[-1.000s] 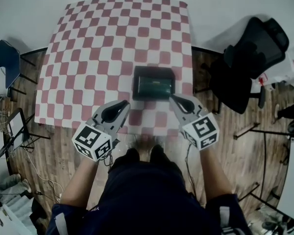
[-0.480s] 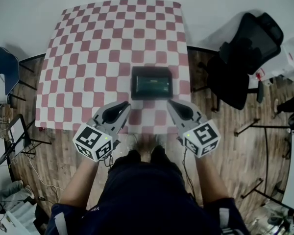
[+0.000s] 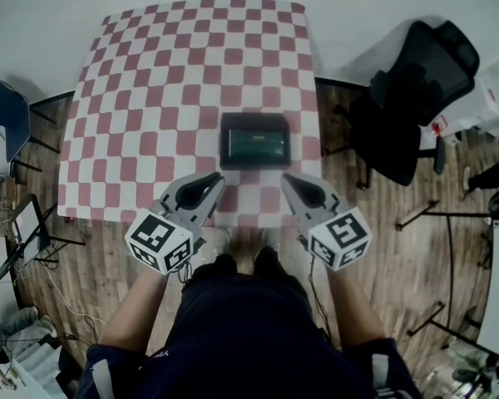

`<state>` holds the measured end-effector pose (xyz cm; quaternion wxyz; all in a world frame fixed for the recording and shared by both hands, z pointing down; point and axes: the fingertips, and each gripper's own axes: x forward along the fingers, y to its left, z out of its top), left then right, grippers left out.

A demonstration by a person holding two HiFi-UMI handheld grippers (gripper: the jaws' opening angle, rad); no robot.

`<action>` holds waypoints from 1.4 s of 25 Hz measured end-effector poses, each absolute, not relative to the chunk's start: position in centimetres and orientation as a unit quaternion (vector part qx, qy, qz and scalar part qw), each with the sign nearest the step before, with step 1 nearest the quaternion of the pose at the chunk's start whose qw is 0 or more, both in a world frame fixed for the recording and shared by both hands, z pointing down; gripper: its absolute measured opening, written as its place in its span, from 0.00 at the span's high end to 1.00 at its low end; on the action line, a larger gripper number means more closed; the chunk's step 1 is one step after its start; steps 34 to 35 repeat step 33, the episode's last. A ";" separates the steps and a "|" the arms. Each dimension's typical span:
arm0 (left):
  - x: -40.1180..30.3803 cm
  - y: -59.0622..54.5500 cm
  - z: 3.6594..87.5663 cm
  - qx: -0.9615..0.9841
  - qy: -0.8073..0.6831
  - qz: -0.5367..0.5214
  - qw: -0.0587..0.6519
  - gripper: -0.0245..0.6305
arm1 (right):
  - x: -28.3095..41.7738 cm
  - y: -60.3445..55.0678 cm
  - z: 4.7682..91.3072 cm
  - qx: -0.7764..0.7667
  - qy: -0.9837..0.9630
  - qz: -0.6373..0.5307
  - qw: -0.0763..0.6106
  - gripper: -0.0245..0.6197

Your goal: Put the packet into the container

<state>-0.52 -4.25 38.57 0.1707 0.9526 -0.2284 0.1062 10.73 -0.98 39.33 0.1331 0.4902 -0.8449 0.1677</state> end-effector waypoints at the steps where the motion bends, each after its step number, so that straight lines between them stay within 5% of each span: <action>1: -0.5 -4.3 38.6 0.952 -0.228 0.106 0.171 0.89 | 10.8 -1.1 39.3 0.491 -0.845 0.167 0.133 0.94; 35: -0.4 -5.0 39.6 0.949 -0.236 0.106 0.180 0.89 | 10.6 -2.2 40.6 0.481 -0.845 0.171 0.160 0.94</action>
